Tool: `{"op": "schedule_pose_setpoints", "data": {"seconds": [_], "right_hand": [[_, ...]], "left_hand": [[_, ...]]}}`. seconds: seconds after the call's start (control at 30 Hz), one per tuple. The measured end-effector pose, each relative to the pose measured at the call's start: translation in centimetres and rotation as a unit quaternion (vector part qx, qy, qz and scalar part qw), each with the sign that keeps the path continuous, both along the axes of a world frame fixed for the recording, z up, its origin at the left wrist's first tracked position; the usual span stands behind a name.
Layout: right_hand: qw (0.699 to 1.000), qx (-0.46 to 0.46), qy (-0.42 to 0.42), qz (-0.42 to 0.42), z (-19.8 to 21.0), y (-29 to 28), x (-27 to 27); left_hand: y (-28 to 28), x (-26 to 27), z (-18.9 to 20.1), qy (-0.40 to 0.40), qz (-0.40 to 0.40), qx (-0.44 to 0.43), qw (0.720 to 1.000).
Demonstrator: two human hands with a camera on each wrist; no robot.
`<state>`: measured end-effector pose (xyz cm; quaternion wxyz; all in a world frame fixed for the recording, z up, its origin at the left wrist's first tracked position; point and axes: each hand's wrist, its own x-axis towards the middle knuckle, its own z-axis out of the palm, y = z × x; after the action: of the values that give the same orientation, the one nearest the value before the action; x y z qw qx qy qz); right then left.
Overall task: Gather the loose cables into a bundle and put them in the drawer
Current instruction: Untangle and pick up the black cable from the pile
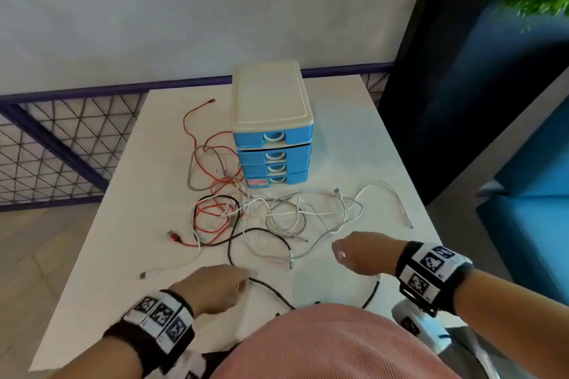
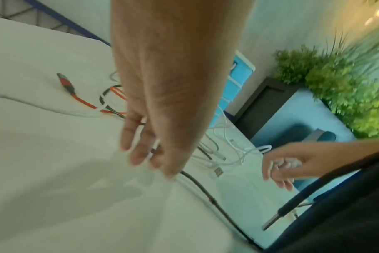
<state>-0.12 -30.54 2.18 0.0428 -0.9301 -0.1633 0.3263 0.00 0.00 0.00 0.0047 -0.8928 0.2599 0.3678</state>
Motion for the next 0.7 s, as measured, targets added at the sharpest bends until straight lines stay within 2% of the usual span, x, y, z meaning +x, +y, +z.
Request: {"op": "schedule_pose_setpoints", "data": {"seconds": [0.07, 0.13, 0.37, 0.43, 0.5, 0.6, 0.63, 0.7], "right_hand": [[1.000, 0.021, -0.003, 0.009, 0.0, 1.1, 0.9], [0.999, 0.038, 0.000, 0.027, 0.5, 2.3, 1.7], [0.996, 0.075, 0.008, 0.057, 1.3, 4.7, 3.3], [0.993, 0.102, 0.029, 0.053, 1.1, 5.4, 3.5], [0.987, 0.148, 0.052, 0.027, 1.1, 6.1, 3.6], [0.960, 0.258, 0.102, -0.048, 1.4, 7.2, 4.2], [0.946, 0.293, 0.116, -0.079, 1.8, 7.4, 4.5], [0.939, 0.313, 0.097, -0.103, 2.5, 7.4, 5.4]], "left_hand": [[-1.4, 0.9, -0.3, -0.062, -0.016, -0.065, 0.996], [-2.8, 1.4, -0.7, -0.090, -0.066, -0.100, 0.989], [-3.4, 2.1, -2.6, -0.093, -0.109, -0.073, 0.987], [-3.7, 2.2, -2.4, -0.059, -0.065, -0.081, 0.993], [-4.3, 2.6, -1.3, -0.005, 0.021, -0.146, 0.989], [-5.2, 3.7, 1.1, -0.003, 0.114, -0.304, 0.946], [-5.4, 4.1, 1.8, -0.015, 0.132, -0.339, 0.931], [-5.3, 4.9, 3.0, -0.032, 0.167, -0.381, 0.909]]}}
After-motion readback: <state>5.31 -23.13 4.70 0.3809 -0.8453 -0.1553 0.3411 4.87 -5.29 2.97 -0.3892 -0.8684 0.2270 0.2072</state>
